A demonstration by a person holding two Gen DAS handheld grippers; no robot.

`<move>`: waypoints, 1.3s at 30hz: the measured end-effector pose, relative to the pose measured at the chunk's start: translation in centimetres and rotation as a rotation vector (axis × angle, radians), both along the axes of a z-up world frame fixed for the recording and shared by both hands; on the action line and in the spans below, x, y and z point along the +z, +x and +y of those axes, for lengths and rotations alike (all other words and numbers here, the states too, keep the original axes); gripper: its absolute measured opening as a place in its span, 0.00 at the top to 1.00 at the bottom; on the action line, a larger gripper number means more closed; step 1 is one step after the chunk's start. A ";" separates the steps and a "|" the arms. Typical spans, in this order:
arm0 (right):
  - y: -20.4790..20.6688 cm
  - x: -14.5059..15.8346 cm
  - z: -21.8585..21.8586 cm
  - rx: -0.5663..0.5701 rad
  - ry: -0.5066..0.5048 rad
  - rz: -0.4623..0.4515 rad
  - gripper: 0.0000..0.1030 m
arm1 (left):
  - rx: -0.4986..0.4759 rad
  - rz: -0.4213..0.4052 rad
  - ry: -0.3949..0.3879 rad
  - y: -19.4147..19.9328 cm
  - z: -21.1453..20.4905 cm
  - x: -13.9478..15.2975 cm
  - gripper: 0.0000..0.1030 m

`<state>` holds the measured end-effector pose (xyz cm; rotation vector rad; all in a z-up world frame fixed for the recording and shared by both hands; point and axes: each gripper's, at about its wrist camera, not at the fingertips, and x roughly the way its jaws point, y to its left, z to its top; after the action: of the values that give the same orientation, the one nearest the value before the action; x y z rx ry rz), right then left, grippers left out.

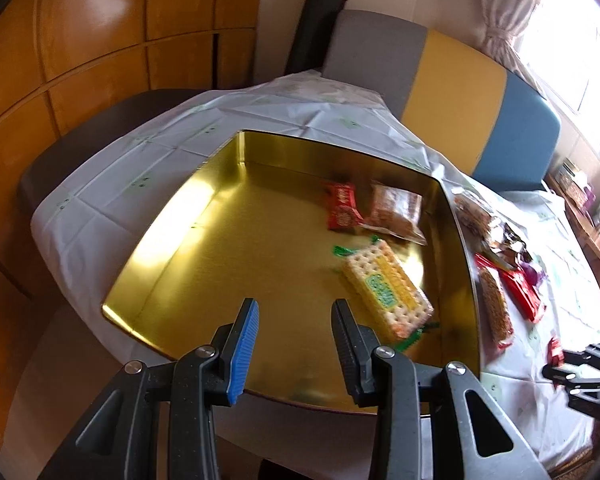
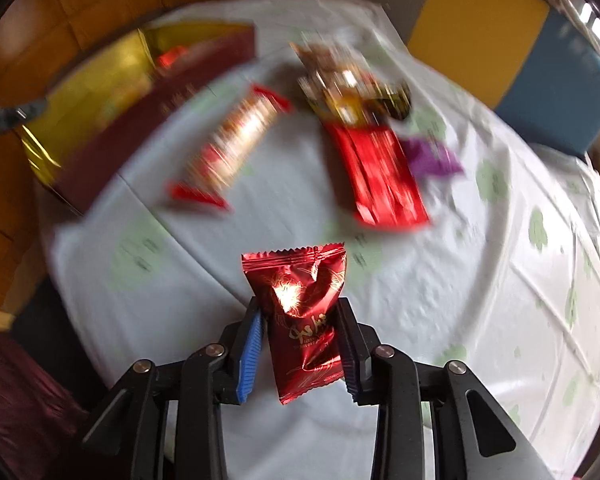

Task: Organize snacks
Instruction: 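Carry the red candy into the gold tin and open the right tool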

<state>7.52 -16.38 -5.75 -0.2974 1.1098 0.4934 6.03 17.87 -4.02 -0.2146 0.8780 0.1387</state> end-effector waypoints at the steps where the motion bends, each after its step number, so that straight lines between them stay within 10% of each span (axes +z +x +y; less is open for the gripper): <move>1: 0.2 1.3 1.0 0.017 0.038 -0.017 0.66 | 0.007 -0.001 -0.003 0.0 0.3 0.0 0.63; 9: 3.1 6.2 12.0 0.182 0.195 -0.061 0.66 | 0.053 -0.014 -0.027 -0.6 2.2 -0.2 0.63; 20: 10.3 1.9 22.4 0.170 0.110 0.027 0.66 | 0.056 -0.018 -0.045 -0.9 2.7 -0.2 0.63; 27: 11.0 -0.2 22.8 0.163 0.026 0.000 0.56 | 0.060 -0.011 -0.049 -0.8 2.7 -0.6 0.63; 39: 8.0 4.3 17.5 0.106 0.188 -0.144 0.41 | 0.021 -0.043 0.000 -1.3 1.2 0.3 0.63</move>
<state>15.56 1.08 -1.44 -0.2239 0.9035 0.6560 4.72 19.08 -3.72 -0.2264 0.8331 0.1530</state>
